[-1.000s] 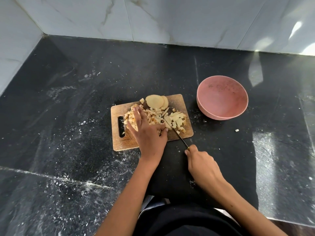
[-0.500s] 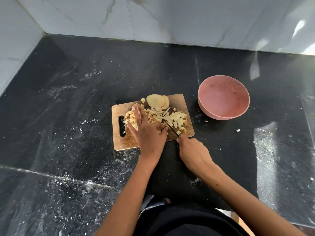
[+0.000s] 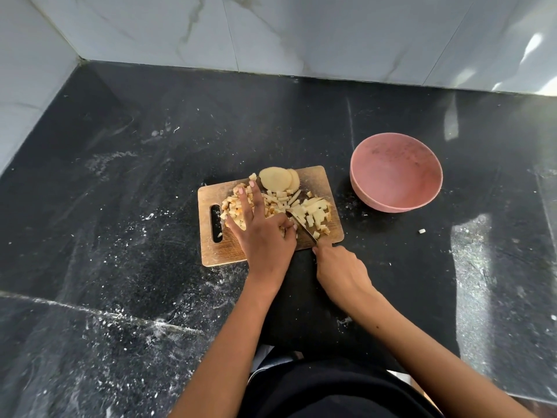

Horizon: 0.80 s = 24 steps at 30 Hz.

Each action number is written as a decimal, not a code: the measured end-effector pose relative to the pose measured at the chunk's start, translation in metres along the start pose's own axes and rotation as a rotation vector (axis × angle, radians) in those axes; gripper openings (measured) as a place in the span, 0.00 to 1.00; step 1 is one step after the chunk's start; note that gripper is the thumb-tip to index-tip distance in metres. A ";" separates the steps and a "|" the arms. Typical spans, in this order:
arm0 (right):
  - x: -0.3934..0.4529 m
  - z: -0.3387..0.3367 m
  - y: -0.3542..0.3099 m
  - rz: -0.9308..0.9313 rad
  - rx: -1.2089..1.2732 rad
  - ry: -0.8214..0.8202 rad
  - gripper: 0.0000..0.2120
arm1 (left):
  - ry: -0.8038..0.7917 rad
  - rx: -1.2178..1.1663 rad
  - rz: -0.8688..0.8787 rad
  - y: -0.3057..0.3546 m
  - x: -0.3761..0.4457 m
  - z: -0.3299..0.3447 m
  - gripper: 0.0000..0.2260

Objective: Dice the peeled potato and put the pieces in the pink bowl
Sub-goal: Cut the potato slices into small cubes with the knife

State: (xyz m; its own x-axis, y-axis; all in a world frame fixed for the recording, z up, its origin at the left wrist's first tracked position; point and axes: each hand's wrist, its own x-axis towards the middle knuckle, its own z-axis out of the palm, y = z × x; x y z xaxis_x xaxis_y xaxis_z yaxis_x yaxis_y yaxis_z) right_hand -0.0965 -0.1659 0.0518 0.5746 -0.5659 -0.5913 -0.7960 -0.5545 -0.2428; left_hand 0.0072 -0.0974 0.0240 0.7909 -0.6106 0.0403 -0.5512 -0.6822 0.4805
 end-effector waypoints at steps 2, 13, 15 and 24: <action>-0.006 0.003 0.007 0.000 -0.019 -0.002 0.10 | 0.014 0.003 -0.002 0.000 0.000 0.001 0.06; -0.034 0.010 0.032 -0.028 -0.014 0.010 0.09 | 0.072 0.046 0.052 -0.001 -0.001 0.006 0.04; -0.036 0.010 0.035 -0.021 -0.010 0.014 0.10 | 0.064 0.051 0.060 -0.002 -0.001 0.007 0.04; -0.028 -0.022 0.026 -0.119 -0.082 0.194 0.15 | 0.086 -0.154 0.227 -0.009 0.001 -0.004 0.04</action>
State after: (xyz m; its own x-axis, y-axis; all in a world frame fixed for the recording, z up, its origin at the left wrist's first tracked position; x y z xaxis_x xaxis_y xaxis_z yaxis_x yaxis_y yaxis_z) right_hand -0.1295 -0.1780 0.0793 0.6959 -0.5956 -0.4013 -0.7065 -0.6679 -0.2339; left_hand 0.0144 -0.0901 0.0231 0.6752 -0.7000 0.2327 -0.6750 -0.4591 0.5776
